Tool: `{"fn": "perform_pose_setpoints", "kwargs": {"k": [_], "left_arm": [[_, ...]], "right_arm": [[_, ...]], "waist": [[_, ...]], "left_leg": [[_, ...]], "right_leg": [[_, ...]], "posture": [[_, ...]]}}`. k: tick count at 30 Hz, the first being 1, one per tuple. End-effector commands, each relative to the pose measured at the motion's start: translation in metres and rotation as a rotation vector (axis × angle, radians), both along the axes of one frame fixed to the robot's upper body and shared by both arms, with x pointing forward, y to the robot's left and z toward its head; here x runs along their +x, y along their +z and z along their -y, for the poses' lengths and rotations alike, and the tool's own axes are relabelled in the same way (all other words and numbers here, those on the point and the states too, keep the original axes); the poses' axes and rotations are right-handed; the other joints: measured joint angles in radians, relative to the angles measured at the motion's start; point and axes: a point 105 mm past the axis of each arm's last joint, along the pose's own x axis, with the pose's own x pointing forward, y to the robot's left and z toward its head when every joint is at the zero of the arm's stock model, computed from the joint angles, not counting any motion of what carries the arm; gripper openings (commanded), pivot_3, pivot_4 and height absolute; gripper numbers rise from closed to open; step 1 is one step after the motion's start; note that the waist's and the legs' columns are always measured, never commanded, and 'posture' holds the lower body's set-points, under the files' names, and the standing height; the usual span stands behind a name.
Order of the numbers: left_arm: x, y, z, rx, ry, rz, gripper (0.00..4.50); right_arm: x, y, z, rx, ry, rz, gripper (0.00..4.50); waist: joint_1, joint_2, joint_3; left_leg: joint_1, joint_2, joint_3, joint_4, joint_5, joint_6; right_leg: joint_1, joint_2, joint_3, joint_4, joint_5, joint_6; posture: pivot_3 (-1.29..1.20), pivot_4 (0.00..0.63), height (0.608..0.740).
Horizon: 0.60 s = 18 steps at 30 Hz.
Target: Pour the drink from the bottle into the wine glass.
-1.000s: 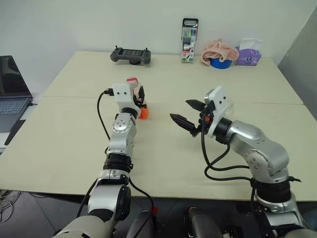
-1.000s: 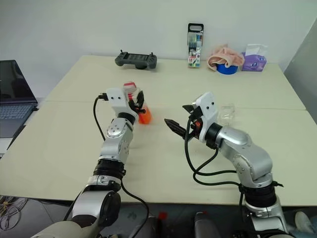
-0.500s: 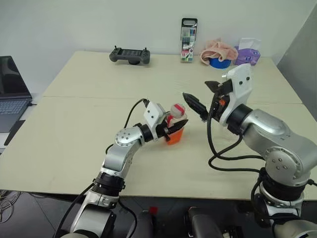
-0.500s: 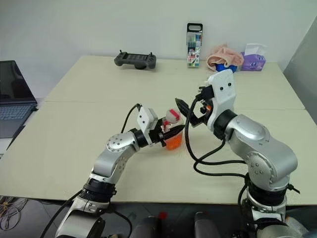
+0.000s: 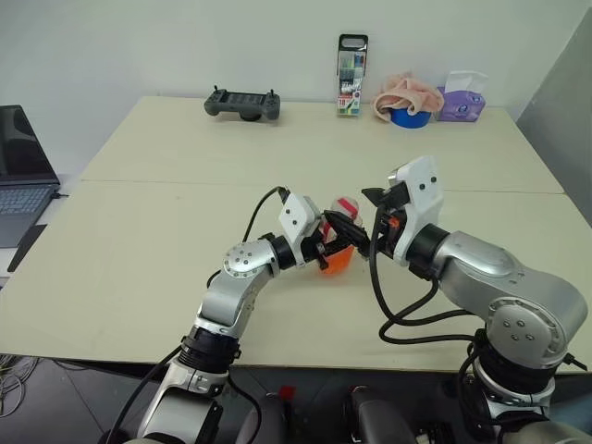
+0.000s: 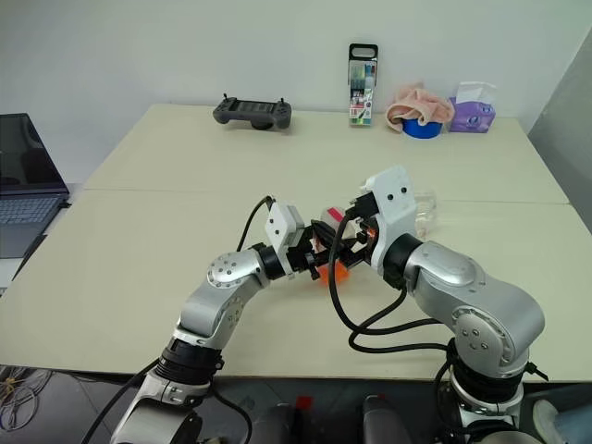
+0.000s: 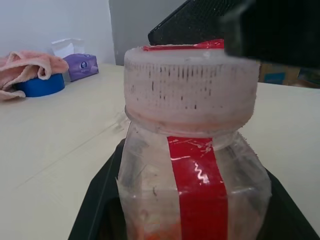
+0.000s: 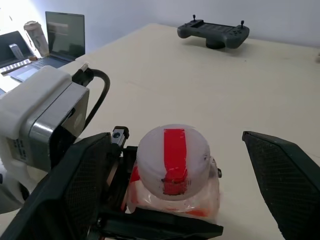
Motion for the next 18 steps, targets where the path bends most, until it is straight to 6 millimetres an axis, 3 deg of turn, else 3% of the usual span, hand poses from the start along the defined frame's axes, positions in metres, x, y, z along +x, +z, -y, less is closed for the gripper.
{"fn": "perform_pose_setpoints", "kwargs": {"k": [1,3,9,15,18], "left_arm": [[-0.009,0.016,0.01,-0.016,-0.042,0.079,1.82],[-0.009,0.015,0.011,-0.014,-0.044,0.079,1.82],[-0.009,0.015,0.011,-0.016,-0.046,0.075,1.82],[-0.008,0.015,0.011,-0.018,-0.048,0.072,1.82],[-0.01,0.019,0.013,-0.035,-0.065,0.07,1.82]], "right_arm": [[0.0,0.005,-0.001,0.012,-0.018,0.034,4.32],[0.0,0.003,-0.003,0.002,-0.017,0.028,3.91],[-0.002,-0.007,-0.005,-0.051,-0.022,0.0,1.85],[0.003,-0.001,0.002,-0.053,-0.062,0.033,1.85],[0.001,-0.001,0.002,-0.096,0.006,0.049,1.85]], "waist": [[0.0,0.0,0.0],[0.0,0.0,0.0],[0.0,0.0,0.0],[0.0,0.0,0.0],[0.0,0.0,0.0]], "left_leg": [[0.0,0.0,0.0,0.0,0.0,0.0],[0.0,0.0,0.0,0.0,0.0,0.0],[0.0,0.0,0.0,0.0,0.0,0.0],[0.0,0.0,0.0,0.0,0.0,0.0],[0.0,0.0,0.0,0.0,0.0,0.0]], "right_leg": [[0.0,0.0,0.0,0.0,0.0,0.0],[0.0,0.0,0.0,0.0,0.0,0.0],[0.0,0.0,0.0,0.0,0.0,0.0],[0.0,0.0,0.0,0.0,0.0,0.0],[0.0,0.0,0.0,-0.001,0.0,0.0]], "posture": [[0.0,0.15,0.74],[0.0,0.15,0.74],[0.0,0.15,0.74],[0.0,0.15,0.74],[0.0,0.15,0.74]]}}
